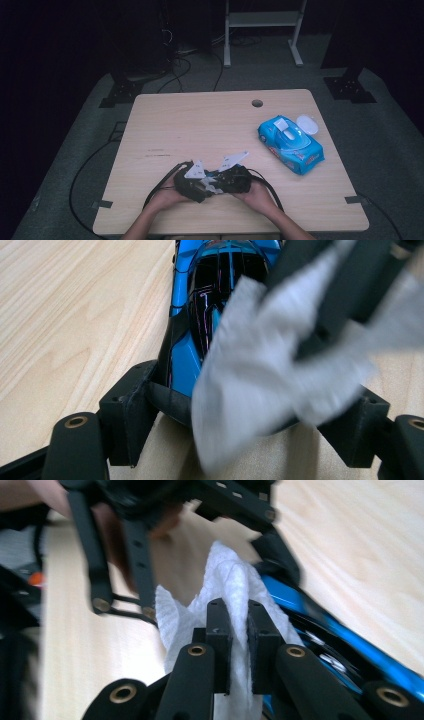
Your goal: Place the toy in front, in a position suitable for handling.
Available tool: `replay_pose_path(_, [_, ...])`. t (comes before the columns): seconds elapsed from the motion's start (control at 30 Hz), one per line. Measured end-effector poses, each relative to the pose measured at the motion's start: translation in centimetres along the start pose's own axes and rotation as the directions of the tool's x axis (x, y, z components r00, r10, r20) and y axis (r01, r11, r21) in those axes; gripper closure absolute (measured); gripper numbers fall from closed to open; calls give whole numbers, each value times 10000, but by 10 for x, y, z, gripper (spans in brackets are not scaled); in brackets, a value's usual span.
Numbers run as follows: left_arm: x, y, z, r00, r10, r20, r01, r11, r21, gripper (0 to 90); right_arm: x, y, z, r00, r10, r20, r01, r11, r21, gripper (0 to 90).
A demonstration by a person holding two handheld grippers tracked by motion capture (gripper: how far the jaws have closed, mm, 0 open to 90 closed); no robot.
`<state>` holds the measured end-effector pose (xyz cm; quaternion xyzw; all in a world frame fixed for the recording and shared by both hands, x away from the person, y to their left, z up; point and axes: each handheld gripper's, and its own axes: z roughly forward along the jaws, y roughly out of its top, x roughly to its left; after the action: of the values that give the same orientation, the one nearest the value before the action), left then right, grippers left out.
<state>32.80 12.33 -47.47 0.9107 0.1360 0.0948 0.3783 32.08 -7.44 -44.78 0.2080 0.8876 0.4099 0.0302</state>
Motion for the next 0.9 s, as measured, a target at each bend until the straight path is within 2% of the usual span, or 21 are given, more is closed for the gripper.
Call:
replay_pose_path(0.13, [0,0,0,10000,-6,-1,6,10000,-6,240,-7,-6,-9,9989,140,450,-135,9998,-129,823])
replay_pose_path(0.2, [0,0,1,10000,22,2,-22,10000,-9,240,-5,-6,-11,9980,55,631,-48,9999,-110,823])
replay_pose_path(0.3, [1,0,1,10000,22,24,-22,10000,19,240,4,-3,-6,9986,-197,497,197,9998,4,822])
replay_pose_path(0.4, [0,0,0,10000,42,-4,-42,10000,90,241,10,1,0,9971,-487,590,478,9987,178,822])
replay_pose_path(0.53, [0,0,1,10000,-8,21,8,10000,23,241,0,-4,-7,9983,-136,575,128,9998,132,822])
replay_pose_path(0.7, [0,0,2,10000,-7,25,7,10000,-3,241,-8,-14,-23,9952,103,971,-118,9998,150,822])
replay_pose_path(0.83, [0,0,2,10000,-38,11,38,10000,-5,240,-2,-14,-17,9968,59,795,-63,10000,53,821])
replay_pose_path(0.9, [0,0,2,10000,-45,-6,46,10000,47,240,3,-12,-12,9964,-149,832,141,9999,98,821])
